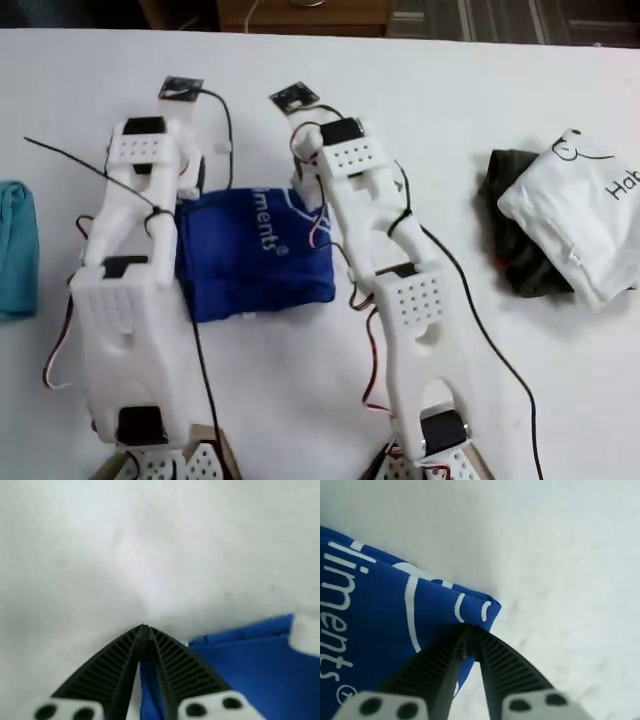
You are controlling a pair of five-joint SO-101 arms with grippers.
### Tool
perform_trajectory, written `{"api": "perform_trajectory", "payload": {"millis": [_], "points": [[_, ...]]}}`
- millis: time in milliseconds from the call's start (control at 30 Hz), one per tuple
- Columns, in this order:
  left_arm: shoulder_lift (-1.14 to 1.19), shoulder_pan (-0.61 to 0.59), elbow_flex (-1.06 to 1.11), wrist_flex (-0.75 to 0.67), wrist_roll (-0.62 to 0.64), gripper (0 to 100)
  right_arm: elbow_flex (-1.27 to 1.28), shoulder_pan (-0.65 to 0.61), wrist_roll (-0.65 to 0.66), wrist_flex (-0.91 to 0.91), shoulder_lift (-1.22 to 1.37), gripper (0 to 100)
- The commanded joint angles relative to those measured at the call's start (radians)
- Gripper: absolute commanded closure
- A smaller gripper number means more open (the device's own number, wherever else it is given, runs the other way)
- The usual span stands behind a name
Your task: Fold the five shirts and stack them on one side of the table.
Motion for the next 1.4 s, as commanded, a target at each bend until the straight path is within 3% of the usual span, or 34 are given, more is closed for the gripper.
{"api": "perform_trajectory", "payload": {"millis": [0, 433, 633, 700, 833, 1100, 1267, 1367], "points": [[0.064, -0.009, -0.124, 0.025, 0.008, 98, -0.018, 0.036, -0.002, -0.015, -0.008, 98.1], [0.252, -0.058, -0.625, 0.322, 0.006, 98, -0.020, 0.071, -0.002, -0.007, -0.058, 98.1], [0.250, -0.077, -0.868, 0.529, 0.006, 98, -0.020, 0.071, -0.002, 0.096, -0.154, 98.1], [0.242, -0.087, -0.865, 0.528, 0.006, 98, -0.020, 0.073, -0.002, 0.128, -0.183, 98.1], [0.169, -0.100, -0.731, 0.528, 0.029, 98, -0.018, 0.073, -0.002, 0.199, -0.234, 98.1], [-0.195, -0.063, -0.173, 0.522, 0.097, 98, -0.006, 0.048, -0.005, 0.360, -0.317, 98.1], [-0.368, -0.041, 0.104, 0.514, 0.112, 98, 0.146, -0.001, -0.008, 0.360, -0.447, 98.1], [-0.434, -0.041, 0.223, 0.489, 0.213, 98, 0.311, -0.053, -0.008, 0.351, -0.538, 98.0]]}}
